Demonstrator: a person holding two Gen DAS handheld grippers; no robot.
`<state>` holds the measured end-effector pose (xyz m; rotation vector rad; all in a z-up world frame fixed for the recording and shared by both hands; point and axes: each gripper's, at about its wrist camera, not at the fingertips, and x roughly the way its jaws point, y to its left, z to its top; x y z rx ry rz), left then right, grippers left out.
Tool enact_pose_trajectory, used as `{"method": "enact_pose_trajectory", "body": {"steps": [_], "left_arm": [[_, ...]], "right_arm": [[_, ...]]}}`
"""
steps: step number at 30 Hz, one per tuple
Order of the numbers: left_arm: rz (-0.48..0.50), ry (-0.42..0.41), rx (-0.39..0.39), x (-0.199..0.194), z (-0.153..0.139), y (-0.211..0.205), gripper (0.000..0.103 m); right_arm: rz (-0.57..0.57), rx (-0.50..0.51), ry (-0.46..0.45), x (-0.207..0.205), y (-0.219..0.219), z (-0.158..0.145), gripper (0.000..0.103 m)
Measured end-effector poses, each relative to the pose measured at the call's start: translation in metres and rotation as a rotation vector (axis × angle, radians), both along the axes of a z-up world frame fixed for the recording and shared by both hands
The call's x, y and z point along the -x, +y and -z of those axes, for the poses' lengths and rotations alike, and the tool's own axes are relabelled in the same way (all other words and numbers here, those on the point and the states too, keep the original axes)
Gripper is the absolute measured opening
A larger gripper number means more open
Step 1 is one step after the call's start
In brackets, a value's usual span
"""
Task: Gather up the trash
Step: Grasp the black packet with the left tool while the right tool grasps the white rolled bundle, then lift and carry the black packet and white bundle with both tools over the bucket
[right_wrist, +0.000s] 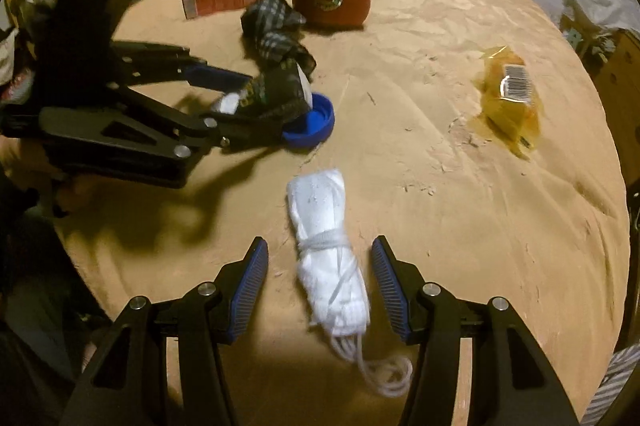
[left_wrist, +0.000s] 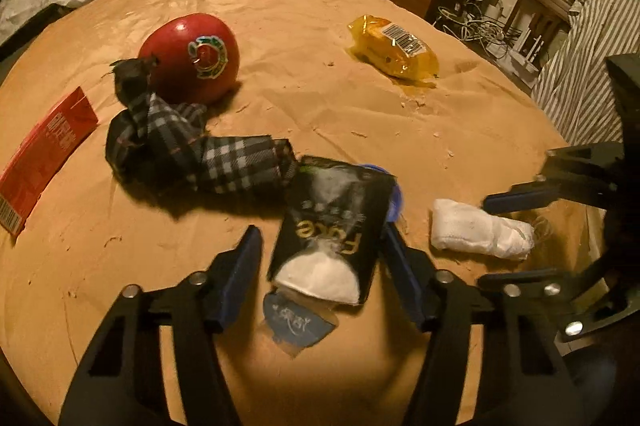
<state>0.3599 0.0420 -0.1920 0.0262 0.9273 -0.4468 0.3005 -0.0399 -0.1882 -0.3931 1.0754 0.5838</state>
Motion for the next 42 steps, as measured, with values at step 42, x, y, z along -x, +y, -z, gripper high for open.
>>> {"method": "enact_pose_trajectory", "body": {"steps": [42], "left_arm": [[-0.600,-0.644,-0.109,0.213,-0.147,0.014,0.044]], "right_arm": [[0.422,-0.350,-0.696,0.177,0.006,-0.135,0.029]]}}
